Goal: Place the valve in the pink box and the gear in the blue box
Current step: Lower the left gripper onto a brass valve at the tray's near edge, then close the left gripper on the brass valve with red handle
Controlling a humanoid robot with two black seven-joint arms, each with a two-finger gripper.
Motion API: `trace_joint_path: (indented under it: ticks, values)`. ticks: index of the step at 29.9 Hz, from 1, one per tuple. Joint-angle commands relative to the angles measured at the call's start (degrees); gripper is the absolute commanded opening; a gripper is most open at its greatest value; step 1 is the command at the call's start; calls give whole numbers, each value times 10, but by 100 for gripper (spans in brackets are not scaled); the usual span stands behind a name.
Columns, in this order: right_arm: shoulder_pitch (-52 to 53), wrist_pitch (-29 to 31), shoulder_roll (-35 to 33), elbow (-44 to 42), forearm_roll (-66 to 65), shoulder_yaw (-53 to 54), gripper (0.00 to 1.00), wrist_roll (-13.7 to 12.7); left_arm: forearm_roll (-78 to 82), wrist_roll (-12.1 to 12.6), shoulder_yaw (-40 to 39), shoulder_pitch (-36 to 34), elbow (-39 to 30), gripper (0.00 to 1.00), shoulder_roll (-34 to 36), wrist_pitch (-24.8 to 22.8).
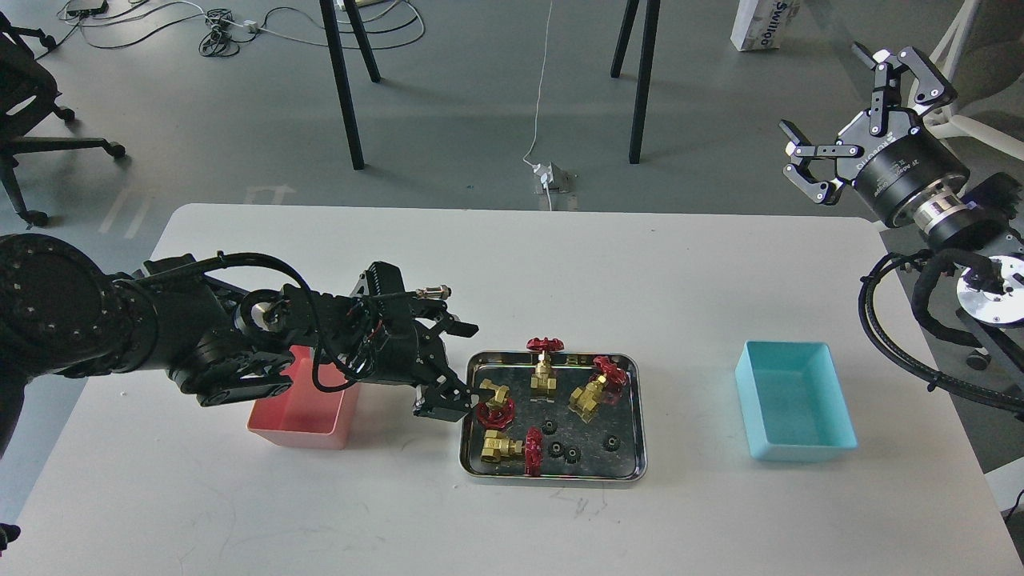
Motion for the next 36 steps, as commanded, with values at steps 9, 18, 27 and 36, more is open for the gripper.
trace_joint_path:
  ticks: [9,18,27,36]
  values:
    - [228,-2,-31,-51,73,-43,100,-8,-2,0,-11,-1,-33,100,6,0]
    - [219,0,-27,-58,76,-70,100,-7,-1,0,-39,3,-50,100,15,0]
    - [204,1,-25,-58,76,-70,100,-6,-1,0,-37,38,-42,99,-2,0]
    - [195,1,-26,-57,76,-70,100,-6,-1,0,-39,44,0,87,-23,0]
